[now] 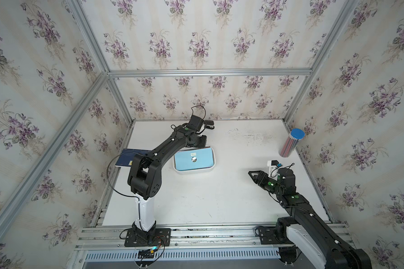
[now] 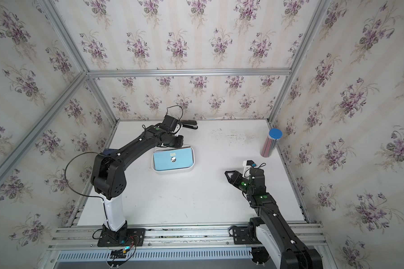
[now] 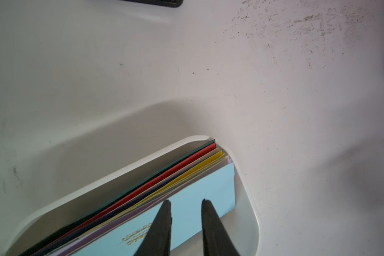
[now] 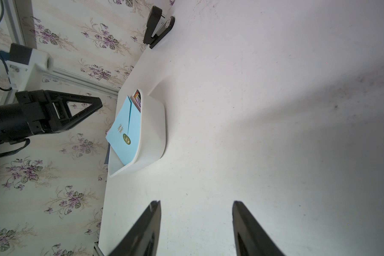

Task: Put the sealed envelopes into the storage box
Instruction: Place the envelope in the storage box, then adjust the storage box at the center of the board.

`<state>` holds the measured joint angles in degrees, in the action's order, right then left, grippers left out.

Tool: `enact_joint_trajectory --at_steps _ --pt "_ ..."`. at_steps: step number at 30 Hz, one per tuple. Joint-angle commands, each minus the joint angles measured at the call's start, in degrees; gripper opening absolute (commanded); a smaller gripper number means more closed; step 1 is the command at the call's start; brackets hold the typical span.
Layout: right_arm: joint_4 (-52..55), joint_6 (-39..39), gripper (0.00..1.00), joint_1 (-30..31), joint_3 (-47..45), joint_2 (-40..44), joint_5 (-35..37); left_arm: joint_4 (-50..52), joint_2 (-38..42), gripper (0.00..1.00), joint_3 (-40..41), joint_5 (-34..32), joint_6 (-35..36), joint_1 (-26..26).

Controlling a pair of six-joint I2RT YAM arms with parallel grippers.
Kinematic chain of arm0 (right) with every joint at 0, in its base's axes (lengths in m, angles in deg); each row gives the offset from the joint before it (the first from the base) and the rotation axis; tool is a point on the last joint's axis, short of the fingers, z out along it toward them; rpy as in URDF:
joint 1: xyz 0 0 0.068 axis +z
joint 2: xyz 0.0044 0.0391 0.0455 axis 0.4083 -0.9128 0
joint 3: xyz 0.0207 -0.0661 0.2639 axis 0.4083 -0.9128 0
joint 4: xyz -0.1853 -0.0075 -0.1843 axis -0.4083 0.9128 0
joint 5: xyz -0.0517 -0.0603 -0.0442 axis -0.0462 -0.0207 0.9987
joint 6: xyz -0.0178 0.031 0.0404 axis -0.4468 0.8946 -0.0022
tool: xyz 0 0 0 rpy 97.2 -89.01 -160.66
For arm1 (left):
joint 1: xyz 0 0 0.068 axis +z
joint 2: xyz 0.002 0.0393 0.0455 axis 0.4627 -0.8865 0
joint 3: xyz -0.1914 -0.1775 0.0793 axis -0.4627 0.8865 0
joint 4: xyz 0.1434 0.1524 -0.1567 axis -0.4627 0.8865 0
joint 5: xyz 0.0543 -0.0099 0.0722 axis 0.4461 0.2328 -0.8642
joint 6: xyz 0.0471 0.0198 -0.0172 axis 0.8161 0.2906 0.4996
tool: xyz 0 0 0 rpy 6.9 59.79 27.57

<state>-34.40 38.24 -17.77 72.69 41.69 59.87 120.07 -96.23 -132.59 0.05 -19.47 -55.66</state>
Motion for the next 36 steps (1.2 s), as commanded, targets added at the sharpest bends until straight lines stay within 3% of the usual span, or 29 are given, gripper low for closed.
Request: enact_joint_trajectory --at_steps 1,13,24,36 --pt "-1.00 0.17 0.56 -0.02 -0.05 -0.29 -0.27 -1.40 -1.83 0.26 -1.40 -3.95 -3.71 -1.38" --pt "-1.35 1.50 0.56 -0.02 -1.76 0.93 -0.93 0.81 -7.91 0.26 -7.14 -7.89 -4.59 -3.56" --pt "-1.39 2.25 0.56 -0.01 -2.90 1.98 -0.95 1.22 -9.86 0.27 -7.03 -9.50 -5.07 -4.94" --pt "-2.17 2.29 0.56 -0.03 -3.50 1.00 -0.99 1.00 -6.57 0.33 -4.45 -12.23 -4.26 -6.70"
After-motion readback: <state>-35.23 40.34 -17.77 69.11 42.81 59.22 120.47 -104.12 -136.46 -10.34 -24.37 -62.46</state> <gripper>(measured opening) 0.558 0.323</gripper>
